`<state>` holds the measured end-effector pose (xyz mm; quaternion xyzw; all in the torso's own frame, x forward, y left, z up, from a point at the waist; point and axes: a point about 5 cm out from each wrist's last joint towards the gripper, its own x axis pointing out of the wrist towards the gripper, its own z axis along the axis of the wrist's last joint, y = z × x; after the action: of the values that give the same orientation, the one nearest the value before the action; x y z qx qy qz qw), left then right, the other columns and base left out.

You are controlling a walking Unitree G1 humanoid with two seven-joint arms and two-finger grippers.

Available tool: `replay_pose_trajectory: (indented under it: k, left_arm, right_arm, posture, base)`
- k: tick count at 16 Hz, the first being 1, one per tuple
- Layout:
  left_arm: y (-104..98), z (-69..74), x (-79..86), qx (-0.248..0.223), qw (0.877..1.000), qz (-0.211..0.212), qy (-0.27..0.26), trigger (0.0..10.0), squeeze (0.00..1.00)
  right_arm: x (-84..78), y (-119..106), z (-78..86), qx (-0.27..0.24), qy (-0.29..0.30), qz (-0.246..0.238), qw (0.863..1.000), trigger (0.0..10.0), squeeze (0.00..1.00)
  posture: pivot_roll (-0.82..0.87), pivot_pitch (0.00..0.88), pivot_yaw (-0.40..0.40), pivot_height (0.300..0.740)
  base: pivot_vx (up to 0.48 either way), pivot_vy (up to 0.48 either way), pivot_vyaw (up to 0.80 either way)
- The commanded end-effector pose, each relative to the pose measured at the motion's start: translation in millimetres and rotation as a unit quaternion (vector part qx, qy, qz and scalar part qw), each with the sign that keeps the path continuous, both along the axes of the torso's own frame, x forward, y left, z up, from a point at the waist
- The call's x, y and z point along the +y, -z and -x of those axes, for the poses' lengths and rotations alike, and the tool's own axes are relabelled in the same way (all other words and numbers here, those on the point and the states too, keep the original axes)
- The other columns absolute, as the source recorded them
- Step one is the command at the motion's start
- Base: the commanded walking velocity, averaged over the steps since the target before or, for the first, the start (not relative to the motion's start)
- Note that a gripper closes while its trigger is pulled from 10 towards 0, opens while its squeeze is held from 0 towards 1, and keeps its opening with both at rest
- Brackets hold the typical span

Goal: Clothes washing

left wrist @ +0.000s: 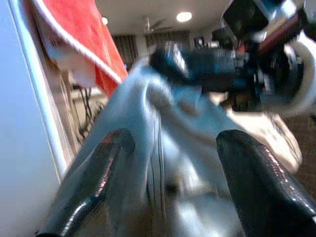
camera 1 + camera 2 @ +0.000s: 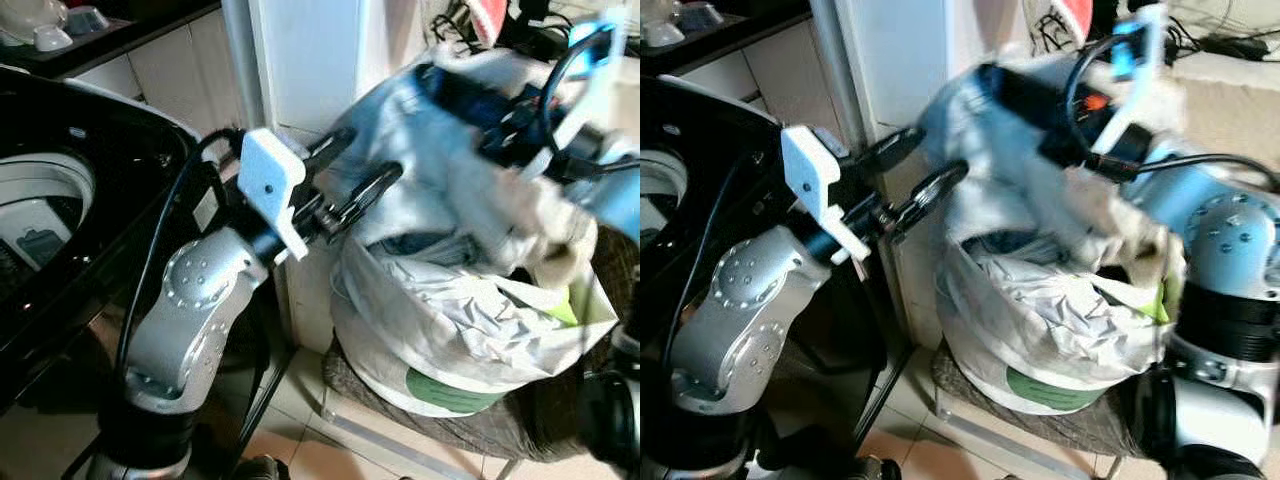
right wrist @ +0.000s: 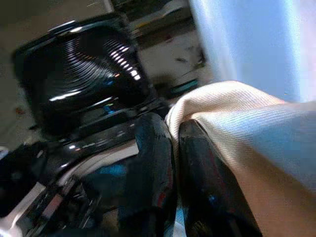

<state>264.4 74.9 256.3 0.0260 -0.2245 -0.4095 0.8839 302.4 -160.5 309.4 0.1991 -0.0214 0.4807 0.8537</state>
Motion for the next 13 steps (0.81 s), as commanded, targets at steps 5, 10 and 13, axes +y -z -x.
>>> replay_pose_trajectory:
  k: [5, 10, 13]
  left_arm:
    - [2.1, -2.2, -12.5, -0.011, 1.0, 0.013, 0.012, 10.0, 0.0]
    - [12.9, -7.4, -15.1, 0.01, 1.0, 0.006, -0.001, 3.5, 0.0]
    - [13.2, -8.3, -10.4, 0.011, 1.0, 0.009, 0.0, 0.0, 0.0]
  right_arm:
    - [29.8, -18.0, 26.5, -0.007, -0.117, -0.044, 0.992, 0.0, 0.0]
    - [32.8, -16.5, 33.2, 0.004, -0.138, -0.055, 0.989, 0.0, 0.0]
    - [29.8, -15.7, 34.5, 0.012, -0.13, -0.059, 0.99, 0.0, 0.0]
  posture:
    - [-0.02, 0.0, -0.013, 0.74]
    - [-0.03, 0.0, -0.004, 0.74]
    - [-0.03, 0.0, -0.011, 0.74]
  base:
    - [0.0, 0.0, 0.0]
    - [0.0, 0.0, 0.0]
    - [0.0, 0.0, 0.0]
